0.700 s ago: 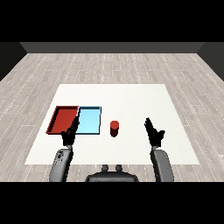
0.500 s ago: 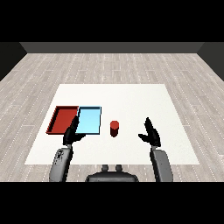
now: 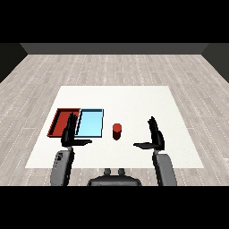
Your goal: Pick the red can and put it in the red box
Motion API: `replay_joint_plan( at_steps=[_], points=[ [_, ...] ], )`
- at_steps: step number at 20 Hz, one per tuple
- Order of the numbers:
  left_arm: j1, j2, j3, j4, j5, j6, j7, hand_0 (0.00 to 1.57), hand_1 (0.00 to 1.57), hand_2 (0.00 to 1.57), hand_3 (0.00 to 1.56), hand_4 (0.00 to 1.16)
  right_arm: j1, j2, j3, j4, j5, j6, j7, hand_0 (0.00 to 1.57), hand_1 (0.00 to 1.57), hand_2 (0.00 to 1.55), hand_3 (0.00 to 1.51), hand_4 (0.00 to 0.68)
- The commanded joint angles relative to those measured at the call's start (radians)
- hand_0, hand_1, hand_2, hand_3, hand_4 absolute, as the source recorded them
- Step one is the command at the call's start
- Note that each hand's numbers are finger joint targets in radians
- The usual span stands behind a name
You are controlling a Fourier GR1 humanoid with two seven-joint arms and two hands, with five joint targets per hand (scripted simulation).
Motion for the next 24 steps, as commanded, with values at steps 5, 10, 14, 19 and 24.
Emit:
replay_joint_plan(
  at_steps=[5, 10, 14, 19, 24],
  points=[
    [0.014, -0.021, -0.016, -0.02, -0.023, 0.009, -0.073, 0.0, 0.0, 0.0, 0.0, 0.0, -0.016, 0.02, 0.043, -0.013, 0.01, -0.034, -0.051, 0.0, 0.0, 0.0, 0.0, 0.0],
    [0.006, -0.033, -0.006, -0.026, 0.005, 0.011, -0.05, 0.0, 0.0, 0.0, 0.0, 0.0, -0.031, 0.018, 0.015, 0.021, -0.01, -0.003, -0.032, 0.0, 0.0, 0.0, 0.0, 0.0],
    [-0.017, -0.015, 0.025, 0.048, 0.039, -0.031, -0.106, 0.0, 0.0, 0.0, 0.0, 0.0, -0.022, 0.021, 0.041, 0.07, 0.016, -0.016, -0.071, 0.0, 0.0, 0.0, 0.0, 0.0],
    [-0.024, 0.015, 0.041, 0.022, 0.053, -0.049, -0.078, 0.0, 0.0, 0.0, 0.0, 0.0, -0.082, 0.021, 0.103, 0.089, -0.044, -0.075, -0.011, 0.0, 0.0, 0.0, 0.0, 0.0],
    [0.021, -0.005, 0.026, -0.03, 0.061, -0.046, -0.087, 0.0, 0.0, 0.0, 0.0, 0.0, -0.13, 0.021, 0.105, 0.178, -0.102, -0.066, -0.006, 0.0, 0.0, 0.0, 0.0, 0.0]
  ],
)
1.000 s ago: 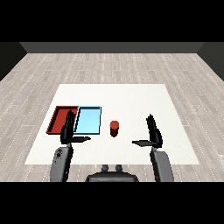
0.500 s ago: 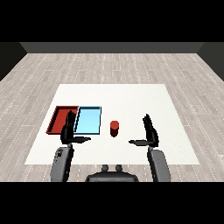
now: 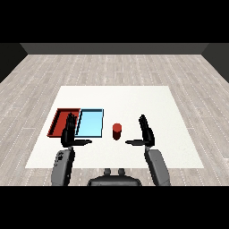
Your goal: Pick the red can and put it in the red box
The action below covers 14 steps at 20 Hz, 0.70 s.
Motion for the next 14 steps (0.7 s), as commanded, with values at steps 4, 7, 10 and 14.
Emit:
replay_joint_plan(
  at_steps=[4, 7, 10, 14],
  points=[
    [0.019, -0.014, -0.017, -0.038, -0.002, 0.015, 0.027, 0.0, 0.0, 0.0, 0.0, 0.0, -0.1, 0.002, 0.01, 0.228, -0.049, -0.012, -0.11, 0.0, 0.0, 0.0, 0.0, 0.0],
    [-0.033, -0.012, -0.007, 0.068, -0.021, 0.016, -0.037, 0.0, 0.0, 0.0, 0.0, 0.0, -0.122, 0.002, 0.057, 0.231, -0.088, -0.054, -0.065, 0.0, 0.0, 0.0, 0.0, 0.0],
    [-0.023, 0.011, 0.014, -0.03, 0.022, 0.007, 0.055, 0.0, 0.0, 0.0, 0.0, 0.0, -0.205, 0.002, 0.088, 0.294, -0.12, -0.074, -0.062, 0.0, 0.0, 0.0, 0.0, 0.0],
    [0.028, -0.004, -0.017, -0.042, -0.01, 0.008, -0.002, 0.0, 0.0, 0.0, 0.0, 0.0, -0.142, 0.002, 0.142, 0.343, -0.165, -0.093, -0.15, 0.0, 0.0, 0.0, 0.0, 0.0]
  ],
)
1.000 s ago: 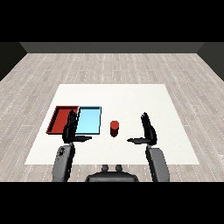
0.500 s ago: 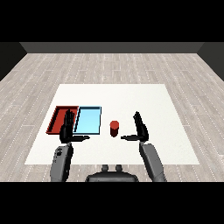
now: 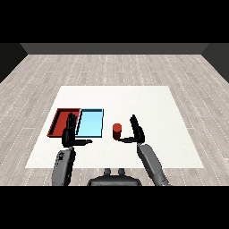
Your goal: Pick the red can and put it in the red box
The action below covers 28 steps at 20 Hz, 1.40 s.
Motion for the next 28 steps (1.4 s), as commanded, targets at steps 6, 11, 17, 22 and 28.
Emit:
replay_joint_plan(
  at_steps=[6, 11, 17, 22, 28],
  points=[
    [-0.033, -0.024, -0.018, -0.003, -0.005, 0.035, 0.052, 0.0, 0.0, 0.0, 0.0, 0.0, -0.069, 0.0, 0.15, 0.198, -0.172, -0.088, -0.126, 0.0, 0.0, 0.0, 0.0, 0.0],
    [0.026, 0.005, -0.005, -0.08, 0.017, 0.003, 0.064, 0.0, 0.0, 0.0, 0.0, 0.0, -0.011, 0.0, 0.112, 0.113, -0.138, -0.041, -0.09, 0.0, 0.0, 0.0, 0.0, 0.0],
    [0.051, -0.025, -0.036, -0.023, -0.032, 0.012, -0.038, 0.0, 0.0, 0.0, 0.0, 0.0, -0.189, -0.01, 0.042, 0.323, -0.205, 0.032, -0.12, 0.0, 0.0, 0.0, 0.0, 0.0],
    [-0.005, 0.001, -0.016, -0.067, -0.004, 0.011, 0.059, 0.0, 0.0, 0.0, 0.0, 0.0, -0.222, 0.0, 0.069, 0.373, -0.244, 0.002, -0.124, 0.0, 0.0, 0.0, 0.0, 0.0],
    [-0.024, 0.038, 0.031, -0.065, 0.038, -0.017, 0.08, 0.0, 0.0, 0.0, 0.0, 0.0, -0.301, 0.0, 0.255, 0.505, -0.41, -0.06, -0.253, 0.0, 0.0, 0.0, 0.0, 0.0]
  ],
)
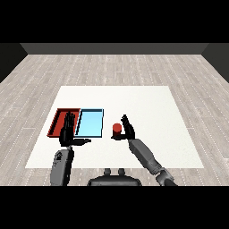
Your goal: Pick the red can and put it in the red box
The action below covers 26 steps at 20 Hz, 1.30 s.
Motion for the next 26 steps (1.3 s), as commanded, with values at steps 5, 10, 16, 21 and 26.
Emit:
replay_joint_plan(
  at_steps=[5, 10, 16, 21, 26],
  points=[
    [0.037, -0.024, -0.032, -0.03, -0.027, 0.017, -0.009, 0.0, 0.0, 0.0, 0.0, 0.0, -0.038, 0.0, 0.126, 0.035, -0.124, -0.048, -0.043, 0.0, 0.0, 0.0, 0.0, 0.0],
    [-0.001, 0.063, 0.075, 0.032, 0.07, -0.075, -0.018, 0.0, 0.0, 0.0, 0.0, 0.0, -0.101, 0.0, 0.121, 0.081, -0.164, -0.045, -0.013, 0.0, 0.0, 0.0, 0.0, 0.0],
    [0.065, -0.034, -0.032, -0.006, -0.038, 0.014, -0.069, 0.0, 0.0, 0.0, 0.0, 0.0, -0.154, 0.0, 0.182, 0.168, -0.218, -0.063, -0.051, 0.0, 0.0, 0.0, 0.0, 0.0],
    [0.001, 0.012, 0.021, -0.021, 0.007, 0.002, 0.004, 0.0, 0.0, 0.0, 0.0, 0.0, -0.17, 0.0, 0.247, 0.2, -0.349, -0.205, -0.087, 0.51, 0.51, 0.67, 0.43, 0.0],
    [0.081, -0.019, -0.025, -0.07, -0.01, -0.001, -0.01, 0.0, 0.0, 0.0, 0.0, 0.0, -0.193, 0.0, 0.311, 0.2, -0.354, -0.312, -0.062, 1.45, 1.45, 1.46, 1.42, 0.612]
  ],
)
